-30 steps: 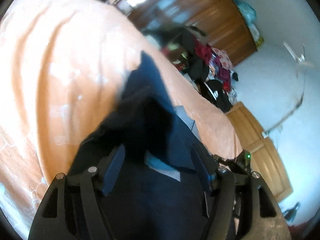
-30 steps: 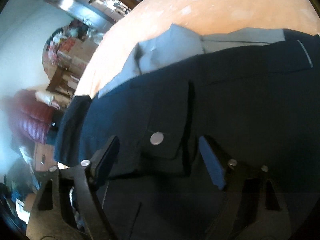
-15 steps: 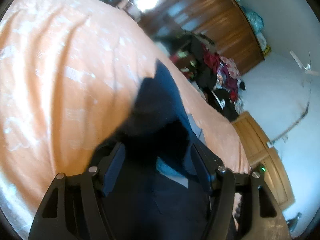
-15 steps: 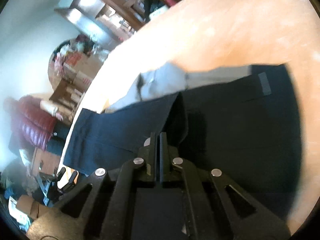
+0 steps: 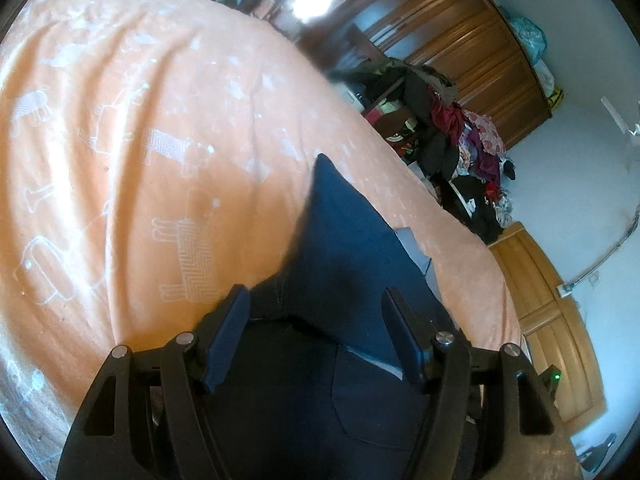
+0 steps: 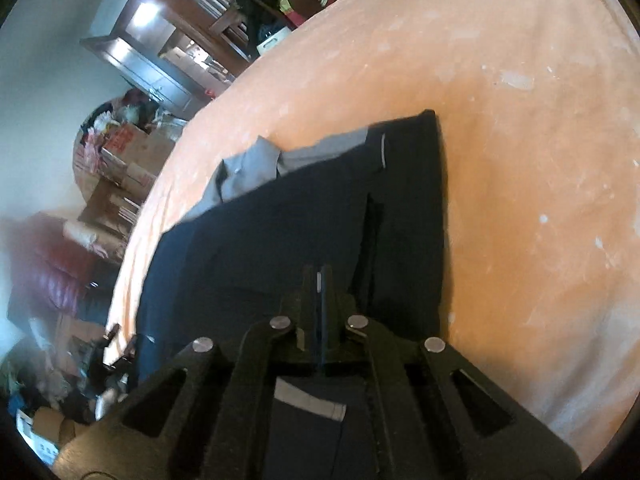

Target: Fold small clothes

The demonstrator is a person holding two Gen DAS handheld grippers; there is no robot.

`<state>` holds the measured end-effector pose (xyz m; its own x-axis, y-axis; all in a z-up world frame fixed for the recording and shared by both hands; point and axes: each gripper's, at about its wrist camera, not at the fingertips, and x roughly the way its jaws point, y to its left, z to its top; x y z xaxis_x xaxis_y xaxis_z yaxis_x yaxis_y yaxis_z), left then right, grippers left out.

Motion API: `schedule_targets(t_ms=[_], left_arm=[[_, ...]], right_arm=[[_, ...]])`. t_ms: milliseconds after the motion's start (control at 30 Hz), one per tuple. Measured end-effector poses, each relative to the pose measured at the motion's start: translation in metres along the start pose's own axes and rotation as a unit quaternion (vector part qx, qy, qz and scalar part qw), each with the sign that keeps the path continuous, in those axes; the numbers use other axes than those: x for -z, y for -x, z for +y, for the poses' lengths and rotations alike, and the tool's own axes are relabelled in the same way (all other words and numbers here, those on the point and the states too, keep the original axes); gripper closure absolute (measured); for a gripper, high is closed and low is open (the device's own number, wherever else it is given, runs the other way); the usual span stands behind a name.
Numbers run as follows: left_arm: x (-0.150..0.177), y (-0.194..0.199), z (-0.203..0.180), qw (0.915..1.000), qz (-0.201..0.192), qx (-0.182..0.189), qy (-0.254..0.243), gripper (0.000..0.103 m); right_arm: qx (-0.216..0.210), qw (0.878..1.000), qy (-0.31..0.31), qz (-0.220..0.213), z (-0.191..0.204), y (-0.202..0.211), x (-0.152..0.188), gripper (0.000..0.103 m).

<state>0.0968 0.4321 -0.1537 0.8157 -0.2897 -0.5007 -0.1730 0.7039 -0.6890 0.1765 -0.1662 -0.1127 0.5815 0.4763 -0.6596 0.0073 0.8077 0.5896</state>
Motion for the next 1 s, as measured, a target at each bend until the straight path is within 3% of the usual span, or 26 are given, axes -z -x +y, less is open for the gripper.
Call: schedule_targets(t_ms=[67,133,167,233,400,467,500,533,567,600,667,733,867,933,1000], left_arm=[[0.000,0.004,-0.010,0.9998,0.009,-0.005,-0.016,0.030],[0.003,-0.002,-0.024,0.9964,0.045,-0.049,-0.052,0.030],[0.006,-0.004,-0.031,0.9943,0.066,-0.051,-0.068,0.030],[0.012,-0.005,-0.042,0.9908,0.095,-0.038,-0.089,0.031],[0.017,-0.034,-0.057,0.9760,0.177,-0.007,-0.127,0.032],[0.009,-0.044,-0.058,0.9739,0.170,-0.031,-0.147,0.032],[0.001,-0.048,-0.052,0.9749,0.152,-0.064,-0.150,0.035],[-0.006,-0.048,-0.045,0.9776,0.136,-0.078,-0.140,0.044],[-0.009,-0.046,-0.039,0.9802,0.127,-0.082,-0.128,0.061],[-0.013,-0.043,-0.024,0.9855,0.123,-0.069,-0.094,0.069],[-0.011,-0.038,-0.011,0.9892,0.124,-0.041,-0.067,0.069],[-0.010,-0.034,-0.008,0.9903,0.118,-0.040,-0.061,0.069],[-0.007,-0.033,-0.012,0.9890,0.114,-0.048,-0.081,0.062],[-0.006,-0.033,-0.017,0.9892,0.119,-0.041,-0.075,0.057],[-0.005,-0.031,-0.023,0.9886,0.126,-0.031,-0.076,0.043]], right_arm=[[0.005,1.000,0.003,-0.012,0.002,0.007,0.004,0.098],[0.003,1.000,-0.002,-0.023,-0.001,0.014,0.007,0.085],[0.004,1.000,-0.009,-0.028,-0.004,0.016,0.009,0.080],[0.003,0.999,-0.023,-0.027,-0.012,0.017,0.015,0.072],[-0.003,0.998,-0.065,-0.020,-0.031,0.010,0.033,0.072],[-0.006,0.998,-0.067,-0.019,-0.029,0.008,0.037,0.072],[-0.006,0.998,-0.063,-0.017,-0.026,0.009,0.038,0.072],[-0.004,0.998,-0.056,-0.014,-0.021,0.009,0.038,0.072],[-0.001,0.999,-0.044,-0.011,-0.013,0.010,0.037,0.072],[-0.001,1.000,-0.029,-0.010,-0.005,0.011,0.036,0.072],[-0.008,1.000,0.025,-0.009,0.029,0.012,0.031,0.072],[-0.028,0.997,0.070,-0.006,0.065,0.005,0.028,0.071],[-0.130,0.978,0.158,0.049,0.158,-0.052,0.020,0.067],[-0.157,0.967,0.181,0.083,0.190,-0.088,0.022,0.067],[-0.176,0.955,0.204,0.126,0.222,-0.130,0.027,0.067]])
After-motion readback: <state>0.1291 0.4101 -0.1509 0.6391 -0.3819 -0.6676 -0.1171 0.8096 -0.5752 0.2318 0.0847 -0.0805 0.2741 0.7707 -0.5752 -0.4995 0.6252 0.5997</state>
